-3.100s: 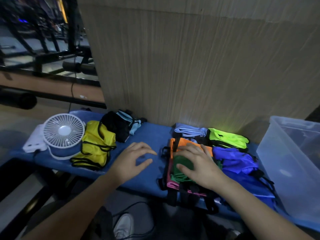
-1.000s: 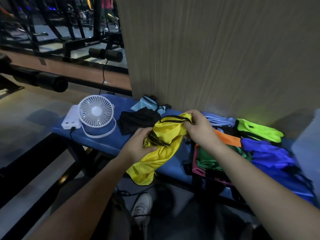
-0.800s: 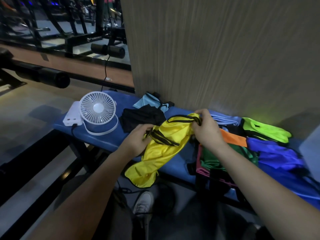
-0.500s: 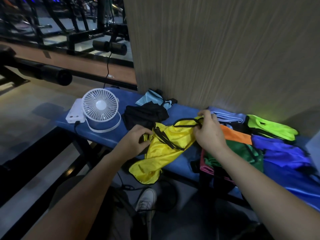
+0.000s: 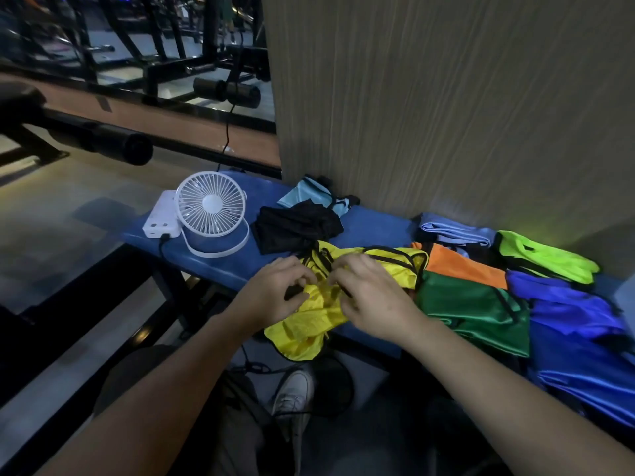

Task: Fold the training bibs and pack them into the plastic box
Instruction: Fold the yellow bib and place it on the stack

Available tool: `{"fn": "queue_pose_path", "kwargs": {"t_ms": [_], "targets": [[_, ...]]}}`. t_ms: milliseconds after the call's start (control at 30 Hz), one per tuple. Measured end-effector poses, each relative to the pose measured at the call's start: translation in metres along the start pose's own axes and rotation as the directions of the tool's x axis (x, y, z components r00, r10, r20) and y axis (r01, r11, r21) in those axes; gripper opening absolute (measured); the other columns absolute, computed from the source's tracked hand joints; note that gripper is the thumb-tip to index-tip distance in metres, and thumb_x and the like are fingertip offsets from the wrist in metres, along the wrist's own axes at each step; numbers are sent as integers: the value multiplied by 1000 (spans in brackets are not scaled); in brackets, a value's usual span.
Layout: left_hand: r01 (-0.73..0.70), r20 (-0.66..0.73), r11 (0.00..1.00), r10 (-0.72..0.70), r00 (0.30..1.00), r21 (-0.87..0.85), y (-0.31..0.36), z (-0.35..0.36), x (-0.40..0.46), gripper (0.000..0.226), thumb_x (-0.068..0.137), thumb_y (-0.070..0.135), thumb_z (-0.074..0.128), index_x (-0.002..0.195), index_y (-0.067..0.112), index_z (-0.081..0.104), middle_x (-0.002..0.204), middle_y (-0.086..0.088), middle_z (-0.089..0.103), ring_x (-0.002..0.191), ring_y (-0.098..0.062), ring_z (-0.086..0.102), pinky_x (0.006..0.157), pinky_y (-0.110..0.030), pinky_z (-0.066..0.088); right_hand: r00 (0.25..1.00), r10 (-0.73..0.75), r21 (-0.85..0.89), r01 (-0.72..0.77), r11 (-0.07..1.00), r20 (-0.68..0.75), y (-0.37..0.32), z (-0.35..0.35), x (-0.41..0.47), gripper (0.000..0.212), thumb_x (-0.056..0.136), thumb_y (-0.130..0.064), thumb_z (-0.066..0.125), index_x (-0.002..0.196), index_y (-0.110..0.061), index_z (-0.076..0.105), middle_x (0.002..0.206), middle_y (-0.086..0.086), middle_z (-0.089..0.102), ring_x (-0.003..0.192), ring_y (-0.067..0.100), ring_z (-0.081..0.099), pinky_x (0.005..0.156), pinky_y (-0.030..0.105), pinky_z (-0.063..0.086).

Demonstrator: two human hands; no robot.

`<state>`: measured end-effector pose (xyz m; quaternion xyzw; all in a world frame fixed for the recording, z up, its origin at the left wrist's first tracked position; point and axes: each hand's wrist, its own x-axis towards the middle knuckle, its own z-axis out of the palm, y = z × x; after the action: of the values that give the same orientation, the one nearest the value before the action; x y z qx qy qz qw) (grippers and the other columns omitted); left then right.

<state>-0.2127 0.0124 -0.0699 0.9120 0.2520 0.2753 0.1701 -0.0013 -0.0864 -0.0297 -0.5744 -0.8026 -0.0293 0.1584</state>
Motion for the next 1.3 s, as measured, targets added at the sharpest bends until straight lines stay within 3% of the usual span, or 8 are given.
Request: {"fn": "queue_pose_path", "kwargs": {"t_ms": [300,500,633,767,867,1000,1133,1300], "targets": [[153,71,988,-152,986,-14,-11,-9,-16,18,87,12,68,92,28,62,88,9,59,74,-8,58,68,-37,53,956,-177,-236,232,943,233,-26,42,5,57,66,-39,80,116,-18,61,115,4,53,112,27,51,106,42,38],[134,112,991,-130,985,-22,-14,-11,-18,15,84,12,70,90,25,66,80,17,53,71,1,55,60,-23,45,966,-249,-322,259,911,74,-30,55,14,27,70,-12,61,97,-19,64,101,5,55,94,27,56,90,42,48],[133,63,988,-128,990,-84,-12,-12,-17,11,89,14,68,95,23,66,87,13,56,71,-1,55,64,-27,48,991,-123,-130,128,983,48,-27,42,21,39,60,-10,75,97,-17,64,92,2,60,84,25,61,75,37,48],[191,37,957,-187,982,-218,-8,-17,-11,11,97,23,64,107,22,69,100,12,66,91,-4,63,78,-22,51,988,156,155,-157,975,16,-21,5,21,25,80,-14,66,101,-21,55,96,-5,63,84,22,60,68,31,37],[250,77,924,-238,968,-288,-4,-18,-8,18,101,28,57,113,21,69,107,16,68,100,1,63,83,-18,49,971,240,231,-232,945,-8,-13,-17,20,24,82,-16,65,100,-23,51,86,-8,57,79,21,56,62,34,35],[241,109,923,-217,970,-301,-1,-13,-6,24,98,38,59,107,20,73,103,11,68,96,-3,62,84,-22,48,959,284,261,-279,924,19,-6,-23,12,24,83,-16,63,100,-26,49,86,-9,56,79,20,55,64,35,39],[200,63,939,-189,980,-280,3,-11,-4,29,91,47,62,102,23,74,90,10,62,78,-4,55,72,-14,41,956,262,284,-289,914,129,1,-13,5,36,80,-14,67,111,-27,52,109,-9,56,97,17,57,81,41,50],[160,45,971,-154,987,-180,0,-3,2,13,94,28,66,105,24,71,89,10,57,79,-8,52,74,-17,42,941,68,269,-163,949,332,17,-8,-4,60,78,-20,76,130,-31,49,119,-13,44,114,10,45,99,28,41]]}}
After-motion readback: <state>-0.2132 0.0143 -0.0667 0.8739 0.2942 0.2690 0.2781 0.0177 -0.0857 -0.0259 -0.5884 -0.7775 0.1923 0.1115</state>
